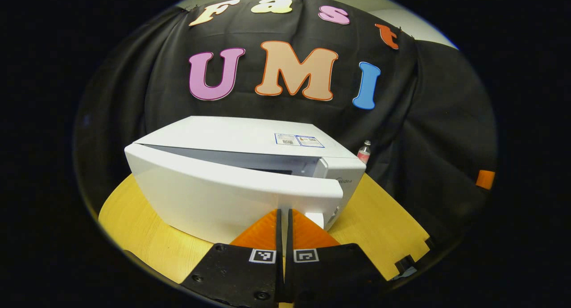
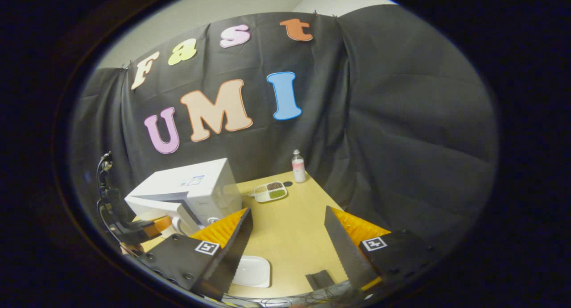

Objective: Open the microwave oven with the left hand, put the food in, and close the microwave oven.

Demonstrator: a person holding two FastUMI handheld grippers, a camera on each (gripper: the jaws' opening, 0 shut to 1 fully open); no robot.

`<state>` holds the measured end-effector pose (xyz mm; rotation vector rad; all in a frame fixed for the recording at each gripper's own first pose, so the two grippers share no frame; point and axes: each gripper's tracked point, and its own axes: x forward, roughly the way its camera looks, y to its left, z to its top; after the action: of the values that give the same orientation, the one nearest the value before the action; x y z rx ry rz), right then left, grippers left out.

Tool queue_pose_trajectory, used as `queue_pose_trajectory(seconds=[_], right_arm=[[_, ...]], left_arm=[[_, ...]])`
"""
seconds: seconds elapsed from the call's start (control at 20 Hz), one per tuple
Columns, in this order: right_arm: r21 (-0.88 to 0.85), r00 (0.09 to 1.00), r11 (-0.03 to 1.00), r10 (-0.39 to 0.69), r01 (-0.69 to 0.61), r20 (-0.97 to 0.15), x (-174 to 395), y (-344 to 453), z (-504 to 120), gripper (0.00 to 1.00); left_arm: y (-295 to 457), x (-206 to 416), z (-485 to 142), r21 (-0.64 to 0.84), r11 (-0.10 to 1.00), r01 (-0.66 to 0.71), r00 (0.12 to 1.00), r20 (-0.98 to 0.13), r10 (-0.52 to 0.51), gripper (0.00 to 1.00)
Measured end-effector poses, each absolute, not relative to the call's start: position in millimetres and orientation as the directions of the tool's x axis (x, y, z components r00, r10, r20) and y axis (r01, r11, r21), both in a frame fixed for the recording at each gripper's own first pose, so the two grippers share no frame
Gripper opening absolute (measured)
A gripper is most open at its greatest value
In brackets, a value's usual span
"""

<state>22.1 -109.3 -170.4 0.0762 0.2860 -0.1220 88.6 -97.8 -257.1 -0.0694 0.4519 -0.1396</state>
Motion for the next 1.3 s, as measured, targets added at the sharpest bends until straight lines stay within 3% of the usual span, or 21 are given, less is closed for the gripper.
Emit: queue_pose_trajectory(seconds=[1.3], right_arm=[[0.042, 0.938, 0.998, -0.029, 0.046, -0.346, 59, -89, -196, 0.91]], left_arm=[[-100, 131, -253, -0.156, 0.987, 0.029, 0.918, -0.386, -0.087, 0.00]])
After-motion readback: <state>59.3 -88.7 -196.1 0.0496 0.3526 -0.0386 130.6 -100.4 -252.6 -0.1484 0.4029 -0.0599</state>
